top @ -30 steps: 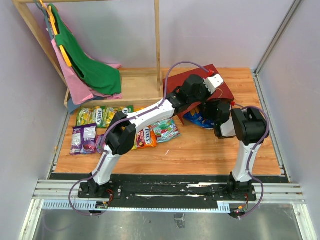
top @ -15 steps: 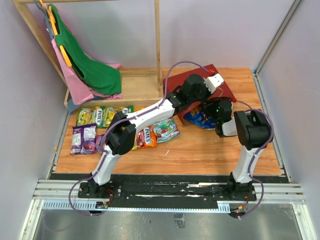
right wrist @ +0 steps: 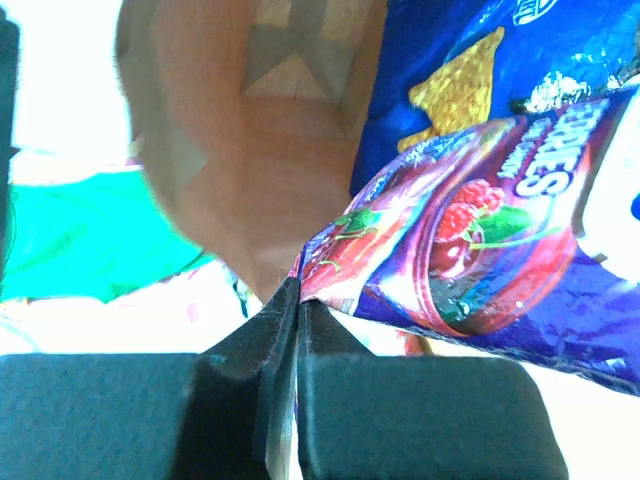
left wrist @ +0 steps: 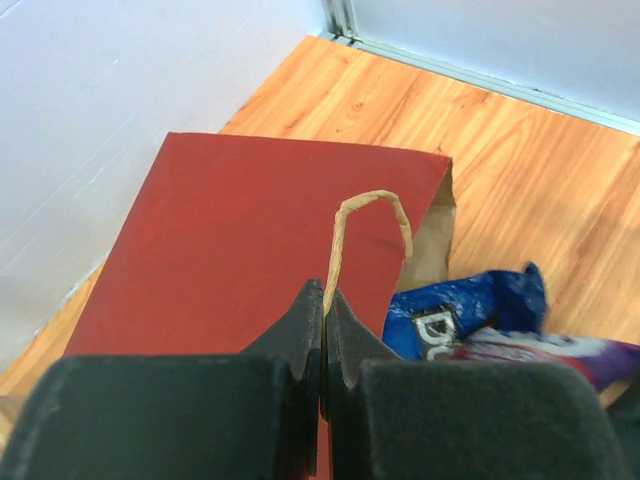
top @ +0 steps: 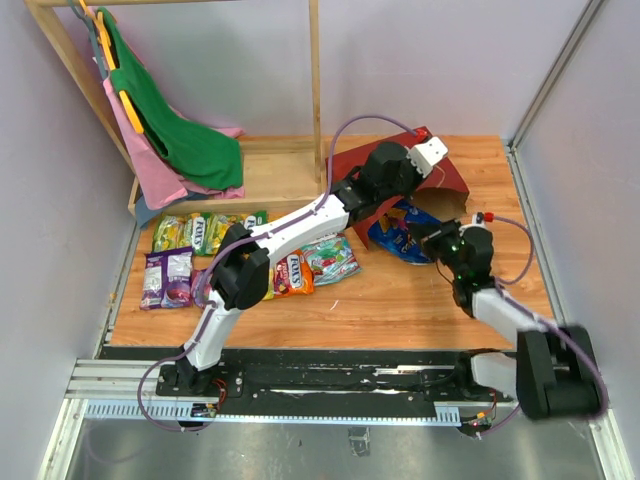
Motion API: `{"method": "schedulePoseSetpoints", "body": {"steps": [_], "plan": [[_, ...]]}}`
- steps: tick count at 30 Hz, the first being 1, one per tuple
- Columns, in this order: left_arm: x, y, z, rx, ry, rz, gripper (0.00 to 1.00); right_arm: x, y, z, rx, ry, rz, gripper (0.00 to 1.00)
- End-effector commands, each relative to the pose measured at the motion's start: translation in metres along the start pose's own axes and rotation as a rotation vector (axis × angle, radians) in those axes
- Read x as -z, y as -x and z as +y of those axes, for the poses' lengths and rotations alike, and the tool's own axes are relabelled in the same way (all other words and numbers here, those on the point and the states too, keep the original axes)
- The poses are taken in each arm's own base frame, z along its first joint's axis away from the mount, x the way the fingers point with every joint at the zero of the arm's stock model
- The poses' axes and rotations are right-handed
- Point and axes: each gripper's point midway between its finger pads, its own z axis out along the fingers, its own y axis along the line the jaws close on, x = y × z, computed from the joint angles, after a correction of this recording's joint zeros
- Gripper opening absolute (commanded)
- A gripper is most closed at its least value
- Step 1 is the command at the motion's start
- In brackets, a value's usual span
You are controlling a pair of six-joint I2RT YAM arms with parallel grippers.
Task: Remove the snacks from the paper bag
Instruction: Take out the snack from the paper bag, then place the snack at the corner of the board.
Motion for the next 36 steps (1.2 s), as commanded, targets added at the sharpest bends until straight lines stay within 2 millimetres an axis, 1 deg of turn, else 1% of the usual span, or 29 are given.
{"method": "schedulePoseSetpoints", "body": {"steps": [1, 4, 5, 7, 8, 10, 12, 16, 18, 23, 26, 28, 32, 36], "plan": [[0.001, 0.011, 0.020, 0.021, 0.059, -0.017, 0.00, 0.050, -0.010, -0.003, 0.166, -0.085, 0.025, 0.01], [0.001, 0.011, 0.024, 0.033, 0.071, -0.015, 0.00, 0.088, 0.014, 0.009, 0.272, -0.124, -0.106, 0.01], [0.001, 0.010, 0.026, 0.037, 0.074, -0.012, 0.00, 0.103, 0.025, 0.023, 0.298, -0.101, -0.160, 0.01], [0.000, 0.009, 0.027, 0.038, 0.076, -0.007, 0.01, 0.119, 0.040, 0.031, 0.318, -0.110, -0.200, 0.01], [-0.001, 0.009, 0.027, 0.039, 0.076, -0.005, 0.01, 0.124, 0.047, 0.032, 0.315, -0.113, -0.197, 0.01], [-0.001, 0.009, 0.026, 0.041, 0.074, -0.004, 0.00, 0.124, 0.058, 0.026, 0.278, -0.128, -0.176, 0.01], [-0.001, 0.009, 0.027, 0.042, 0.074, -0.001, 0.01, 0.120, 0.070, 0.012, 0.231, -0.154, -0.165, 0.01], [0.002, 0.011, 0.028, 0.038, 0.072, 0.001, 0.01, 0.112, 0.101, -0.008, 0.208, -0.220, -0.213, 0.01], [0.003, 0.012, 0.029, 0.033, 0.073, 0.001, 0.00, 0.110, 0.120, -0.009, 0.187, -0.217, -0.251, 0.01], [0.002, 0.009, 0.030, 0.028, 0.067, 0.007, 0.00, 0.111, 0.166, 0.001, 0.185, -0.233, -0.354, 0.01], [0.001, 0.006, 0.030, 0.025, 0.059, 0.015, 0.01, 0.110, 0.189, -0.002, 0.172, -0.272, -0.415, 0.01], [0.001, 0.007, 0.029, 0.020, 0.051, 0.017, 0.00, 0.108, 0.201, -0.013, 0.129, -0.293, -0.450, 0.01], [0.002, 0.006, 0.028, 0.008, 0.045, 0.022, 0.00, 0.104, 0.219, -0.030, 0.076, -0.321, -0.492, 0.01], [0.003, 0.005, 0.027, -0.002, 0.038, 0.026, 0.01, 0.111, 0.235, -0.042, 0.080, -0.379, -0.546, 0.01]]}}
